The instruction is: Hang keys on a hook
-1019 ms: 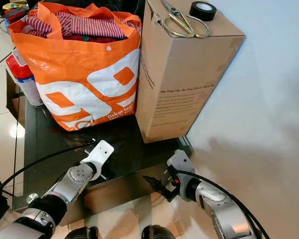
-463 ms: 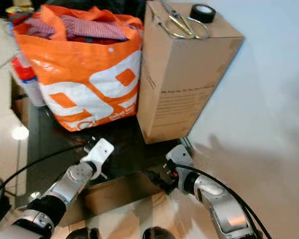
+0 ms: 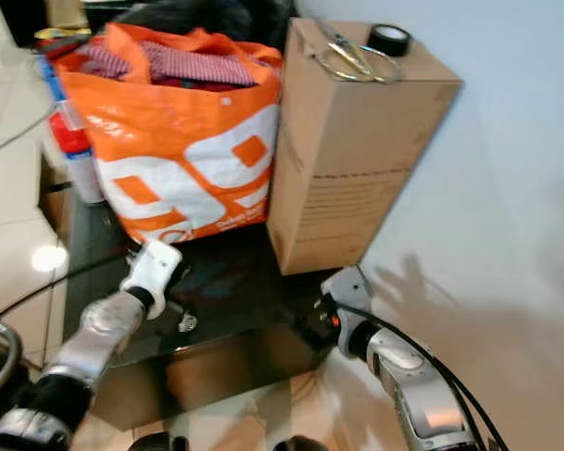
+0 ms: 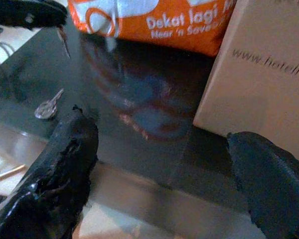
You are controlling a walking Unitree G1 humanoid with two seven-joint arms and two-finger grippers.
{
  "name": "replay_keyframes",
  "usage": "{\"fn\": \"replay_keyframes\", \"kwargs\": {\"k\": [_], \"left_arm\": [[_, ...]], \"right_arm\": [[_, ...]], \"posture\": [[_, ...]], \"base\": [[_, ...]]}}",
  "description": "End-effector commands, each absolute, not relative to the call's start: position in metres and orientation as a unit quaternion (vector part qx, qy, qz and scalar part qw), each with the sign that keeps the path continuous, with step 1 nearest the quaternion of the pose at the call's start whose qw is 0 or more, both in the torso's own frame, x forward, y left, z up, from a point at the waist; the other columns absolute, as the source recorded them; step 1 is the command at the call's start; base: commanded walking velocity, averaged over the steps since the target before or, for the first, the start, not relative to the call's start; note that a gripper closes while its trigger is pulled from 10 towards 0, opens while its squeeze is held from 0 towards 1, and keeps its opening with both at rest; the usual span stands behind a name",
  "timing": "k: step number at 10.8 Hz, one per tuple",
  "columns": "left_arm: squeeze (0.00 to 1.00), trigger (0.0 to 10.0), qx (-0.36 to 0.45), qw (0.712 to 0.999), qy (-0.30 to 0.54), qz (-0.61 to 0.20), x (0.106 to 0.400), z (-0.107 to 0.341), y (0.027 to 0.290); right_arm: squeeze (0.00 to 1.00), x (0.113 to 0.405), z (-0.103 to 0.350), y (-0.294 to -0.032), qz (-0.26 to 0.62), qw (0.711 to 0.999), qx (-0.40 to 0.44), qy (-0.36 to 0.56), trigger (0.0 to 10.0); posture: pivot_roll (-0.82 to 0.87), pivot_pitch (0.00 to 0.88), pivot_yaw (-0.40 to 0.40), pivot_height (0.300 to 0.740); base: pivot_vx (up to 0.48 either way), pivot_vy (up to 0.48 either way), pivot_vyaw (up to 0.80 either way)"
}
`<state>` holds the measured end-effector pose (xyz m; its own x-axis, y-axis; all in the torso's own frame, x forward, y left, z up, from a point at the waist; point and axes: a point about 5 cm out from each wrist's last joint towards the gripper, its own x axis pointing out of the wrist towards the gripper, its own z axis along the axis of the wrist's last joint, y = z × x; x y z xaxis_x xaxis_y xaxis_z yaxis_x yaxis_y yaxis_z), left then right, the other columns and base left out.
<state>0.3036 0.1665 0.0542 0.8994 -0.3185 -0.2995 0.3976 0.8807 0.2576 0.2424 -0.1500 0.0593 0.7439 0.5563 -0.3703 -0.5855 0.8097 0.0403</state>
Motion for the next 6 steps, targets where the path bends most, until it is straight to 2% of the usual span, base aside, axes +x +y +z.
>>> {"fn": "replay_keyframes", "kwargs": {"k": [1,2,4,6], "left_arm": [[0.0,0.0,0.146,0.965,0.101,-0.195,0.306,0.064,0.166],[0.0,0.0,0.103,0.96,0.065,-0.252,0.302,0.088,0.179],[0.0,0.0,0.083,0.935,0.058,-0.339,0.291,0.107,0.19],[0.0,0.0,0.047,0.921,0.039,-0.385,0.286,0.128,0.193]], "right_arm": [[0.0,0.243,0.06,-0.158,0.284,0.941,-0.04,0.18,10.0],[0.0,0.245,0.062,-0.156,0.257,0.952,-0.031,0.162,10.0],[0.0,0.246,0.064,-0.155,0.235,0.961,-0.016,0.147,10.0],[0.0,0.246,0.063,-0.154,0.226,0.964,-0.008,0.14,10.0]], "posture": [[-0.07,0.0,-0.086,0.74],[-0.06,0.0,-0.09,0.74],[-0.05,0.0,-0.09,0.74],[-0.04,0.0,-0.092,0.74]], "base": [[0.0,0.0,0.0],[0.0,0.0,0.0],[0.0,0.0,0.0],[0.0,0.0,0.0]]}}
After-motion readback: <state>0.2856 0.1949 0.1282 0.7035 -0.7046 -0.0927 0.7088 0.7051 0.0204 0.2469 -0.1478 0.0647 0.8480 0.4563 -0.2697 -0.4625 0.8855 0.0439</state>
